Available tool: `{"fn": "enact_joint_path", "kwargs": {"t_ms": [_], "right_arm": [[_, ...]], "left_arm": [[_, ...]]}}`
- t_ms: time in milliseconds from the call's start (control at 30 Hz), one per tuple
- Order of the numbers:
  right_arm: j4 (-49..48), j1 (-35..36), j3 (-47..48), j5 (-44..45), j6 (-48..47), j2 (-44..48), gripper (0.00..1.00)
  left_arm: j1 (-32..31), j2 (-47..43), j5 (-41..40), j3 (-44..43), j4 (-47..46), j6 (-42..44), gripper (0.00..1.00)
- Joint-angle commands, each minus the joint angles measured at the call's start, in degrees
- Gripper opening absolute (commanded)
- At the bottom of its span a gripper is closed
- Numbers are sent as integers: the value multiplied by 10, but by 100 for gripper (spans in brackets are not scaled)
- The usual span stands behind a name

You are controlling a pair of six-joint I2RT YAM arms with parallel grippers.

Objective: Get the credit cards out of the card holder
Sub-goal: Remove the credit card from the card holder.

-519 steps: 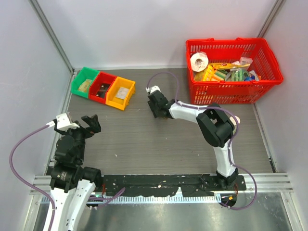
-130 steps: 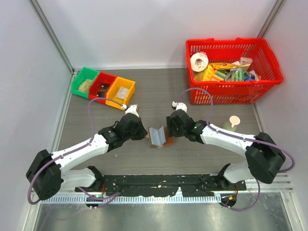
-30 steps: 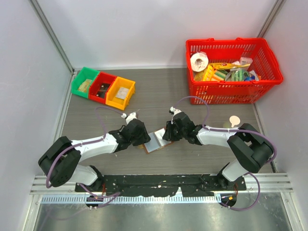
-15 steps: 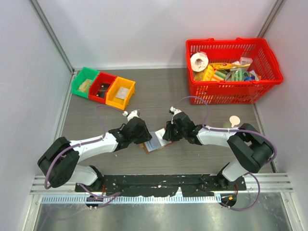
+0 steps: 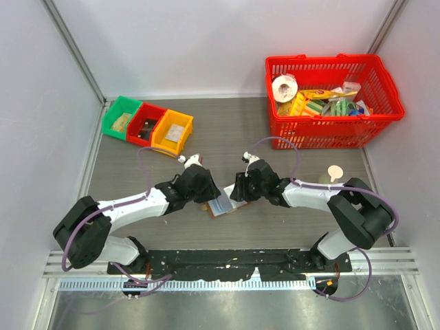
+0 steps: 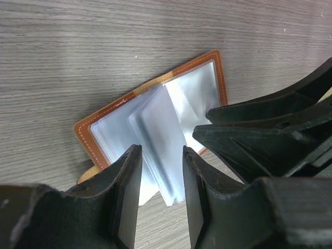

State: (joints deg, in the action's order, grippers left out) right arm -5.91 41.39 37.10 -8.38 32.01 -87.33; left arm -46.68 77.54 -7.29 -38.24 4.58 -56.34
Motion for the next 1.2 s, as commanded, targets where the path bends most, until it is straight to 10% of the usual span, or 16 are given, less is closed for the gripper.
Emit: {"fn": "enact_joint_path", "kwargs": {"t_ms": [0, 300, 667, 1167], "right_arm": [[-14, -1, 6, -17, -9, 35, 51], [-45, 12, -5, -45, -23, 48, 63], [-32, 12, -11, 9, 4, -7, 33], [-45, 7, -49, 30, 39, -23, 29]], "left_arm": [[-3, 4, 10, -23, -17, 10, 39], [-5, 2, 5, -23, -17, 12, 39], [-4, -27, 2, 33, -65, -28, 41], [-3, 9, -12, 38, -84, -49, 45]]}}
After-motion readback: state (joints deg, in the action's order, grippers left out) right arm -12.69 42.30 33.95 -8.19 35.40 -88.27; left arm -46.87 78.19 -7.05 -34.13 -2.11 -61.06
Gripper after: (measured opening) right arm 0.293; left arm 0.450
